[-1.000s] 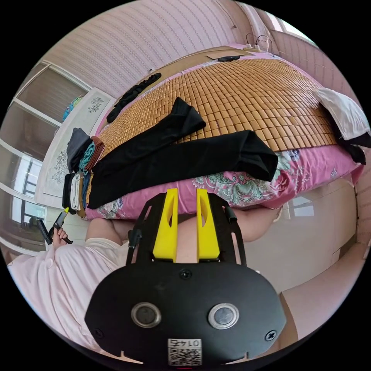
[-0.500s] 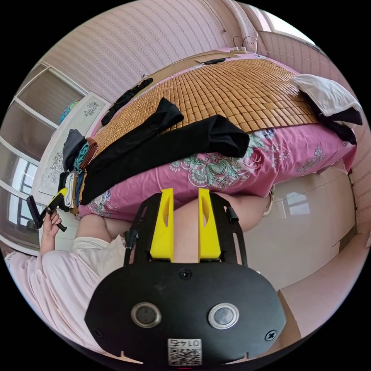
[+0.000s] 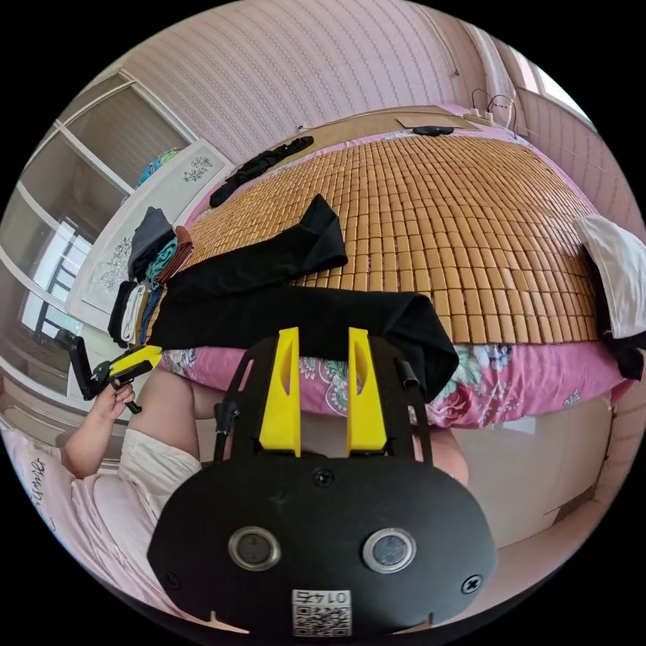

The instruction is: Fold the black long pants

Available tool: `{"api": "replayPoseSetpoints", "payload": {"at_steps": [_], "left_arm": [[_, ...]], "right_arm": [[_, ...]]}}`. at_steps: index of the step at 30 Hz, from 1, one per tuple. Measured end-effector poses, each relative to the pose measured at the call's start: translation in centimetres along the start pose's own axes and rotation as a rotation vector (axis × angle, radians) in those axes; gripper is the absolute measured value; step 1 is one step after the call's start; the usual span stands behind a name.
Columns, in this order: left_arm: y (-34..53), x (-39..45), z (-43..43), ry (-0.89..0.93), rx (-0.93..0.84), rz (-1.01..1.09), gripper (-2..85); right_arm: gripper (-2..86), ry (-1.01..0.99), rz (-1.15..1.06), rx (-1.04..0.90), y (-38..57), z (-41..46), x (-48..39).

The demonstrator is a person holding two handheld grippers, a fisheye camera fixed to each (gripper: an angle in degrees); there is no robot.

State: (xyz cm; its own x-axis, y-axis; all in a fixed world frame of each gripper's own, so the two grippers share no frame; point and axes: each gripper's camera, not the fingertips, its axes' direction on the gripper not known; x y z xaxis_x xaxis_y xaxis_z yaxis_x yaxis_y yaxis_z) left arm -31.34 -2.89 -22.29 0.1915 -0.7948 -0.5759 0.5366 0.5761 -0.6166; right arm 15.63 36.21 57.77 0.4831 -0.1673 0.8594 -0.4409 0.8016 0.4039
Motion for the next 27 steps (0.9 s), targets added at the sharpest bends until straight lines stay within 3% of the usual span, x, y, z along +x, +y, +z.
{"api": "replayPoseSetpoints", "payload": {"at_steps": [7, 11, 14, 17, 19, 22, 24, 27], "left_arm": [[-9.7, 1.0, 8.3, -0.065, -0.038, 0.07, 8.4], [-13.6, 0.6, 13.1, -0.109, -0.086, 0.103, 9.1], [-15.8, -0.5, 17.2, -0.119, -0.162, 0.091, 9.4], [-16.7, -1.8, 21.3, -0.193, -0.279, 0.078, 7.1], [-17.6, -2.4, 21.4, -0.154, -0.23, 0.061, 0.2], [-17.7, -2.0, 20.5, -0.157, -0.151, 0.104, -0.8], [-17.4, -2.1, 20.0, -0.133, -0.124, 0.118, -0.9], [-16.6, -2.6, 20.3, -0.079, -0.14, 0.133, -1.0]], "right_arm": [[13.6, 0.138, -0.179, -0.144, -8.2, 4.7, 1.6], [12.1, 0.1, -0.166, -0.19, -10.9, 6.8, 2.9], [3.1, 0.02, -0.171, -0.156, -12.4, 6.6, 3.5], [1.5, -0.007, -0.191, -0.109, -14.4, 5.2, 4.0], [1.0, -0.081, -0.238, 0.045, -16.1, 1.0, 3.3], [0.7, -0.183, -0.441, 0.265, -15.2, -5.8, -0.2], [0.8, -0.146, -0.539, 0.292, -13.4, -7.7, -1.9], [3.0, 0.017, -0.408, 0.144, -11.1, -6.0, -0.6]]}}
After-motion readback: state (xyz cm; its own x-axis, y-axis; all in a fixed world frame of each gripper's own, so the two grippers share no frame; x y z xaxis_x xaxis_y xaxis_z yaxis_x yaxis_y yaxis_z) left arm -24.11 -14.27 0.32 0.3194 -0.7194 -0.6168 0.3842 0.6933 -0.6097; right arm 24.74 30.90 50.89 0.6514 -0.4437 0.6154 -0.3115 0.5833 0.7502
